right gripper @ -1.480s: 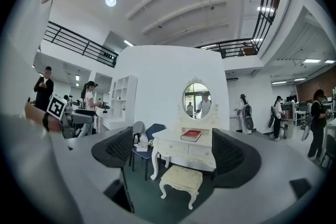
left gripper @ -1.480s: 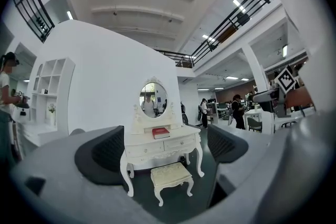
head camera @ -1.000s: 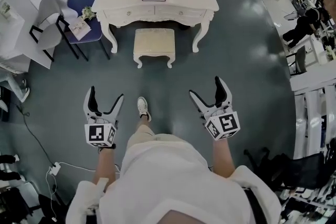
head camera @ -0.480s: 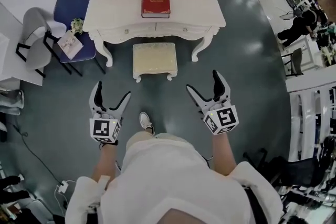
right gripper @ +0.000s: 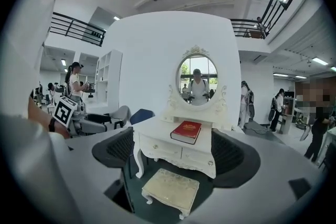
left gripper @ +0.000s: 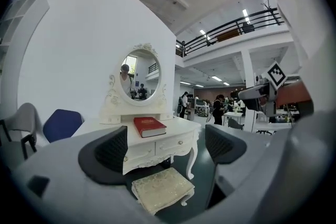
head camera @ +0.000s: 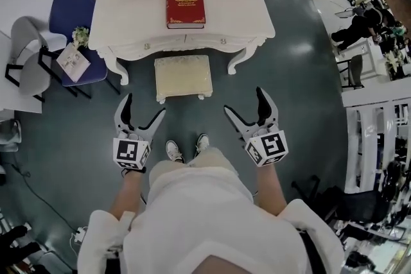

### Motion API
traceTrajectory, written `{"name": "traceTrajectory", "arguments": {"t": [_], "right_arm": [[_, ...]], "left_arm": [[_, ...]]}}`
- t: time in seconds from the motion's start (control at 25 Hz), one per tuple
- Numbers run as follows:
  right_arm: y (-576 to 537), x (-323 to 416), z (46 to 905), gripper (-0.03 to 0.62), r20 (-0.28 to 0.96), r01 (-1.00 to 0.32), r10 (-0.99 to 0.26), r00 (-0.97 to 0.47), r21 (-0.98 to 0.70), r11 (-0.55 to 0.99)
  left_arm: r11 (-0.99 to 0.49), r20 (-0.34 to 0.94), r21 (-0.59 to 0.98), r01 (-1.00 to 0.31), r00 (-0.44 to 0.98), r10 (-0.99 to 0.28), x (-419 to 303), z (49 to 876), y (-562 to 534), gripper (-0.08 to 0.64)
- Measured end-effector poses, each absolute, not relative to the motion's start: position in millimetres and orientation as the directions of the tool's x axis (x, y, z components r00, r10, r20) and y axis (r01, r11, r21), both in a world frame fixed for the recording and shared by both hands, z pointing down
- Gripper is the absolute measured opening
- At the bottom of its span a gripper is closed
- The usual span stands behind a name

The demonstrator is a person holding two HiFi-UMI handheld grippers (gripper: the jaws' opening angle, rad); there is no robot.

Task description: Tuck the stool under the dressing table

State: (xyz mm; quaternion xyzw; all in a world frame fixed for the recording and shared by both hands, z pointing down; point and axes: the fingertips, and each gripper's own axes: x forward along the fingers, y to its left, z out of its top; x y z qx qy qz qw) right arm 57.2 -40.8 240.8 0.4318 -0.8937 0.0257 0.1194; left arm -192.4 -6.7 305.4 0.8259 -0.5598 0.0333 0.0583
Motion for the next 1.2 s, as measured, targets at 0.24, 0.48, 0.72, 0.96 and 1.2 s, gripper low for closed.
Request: {"name": "traceTrajectory", "arguments": {"t": [0.24,0.48,0.72,0.96,1.2], "right_arm": [[-69.3,65.2,256.2,0.443,0.269,-0.753,-0.739,-0.618,0.070,0.655],[-95.8,72.4,291.7,0.416,0.335,-0.721,-0.694,-0.638,0.055,0.690],[-118.9,71.4,322.8,0.394,0.365,-0.713,-0.664,-0.653,0.000,0.701],[-125.4,64.6,360.3,0.364,0.419,-0.692,-0.619,-0.665,-0.034,0.721],[-129.2,63.7,448.4,0.339,0.515,-0.686,-0.564,-0.646,-0.067,0.725]], "left_arm": [[-0.323,0.137,0.037,-0.946,0.325,-0.936,-190.4,297.9,-33.5,0.465],[-0.266,0.165,-0.029,-0.964,0.257,-0.952,-190.8,309.9,-53.0,0.448],[-0.247,0.233,-0.042,-0.968,0.231,-0.944,-183.2,354.4,-67.0,0.426],[-0.231,0.311,-0.043,-0.972,0.207,-0.928,-191.1,407.5,-86.6,0.387],[-0.262,0.415,-0.038,-0.964,0.223,-0.882,-180.2,490.4,-97.6,0.377]]}}
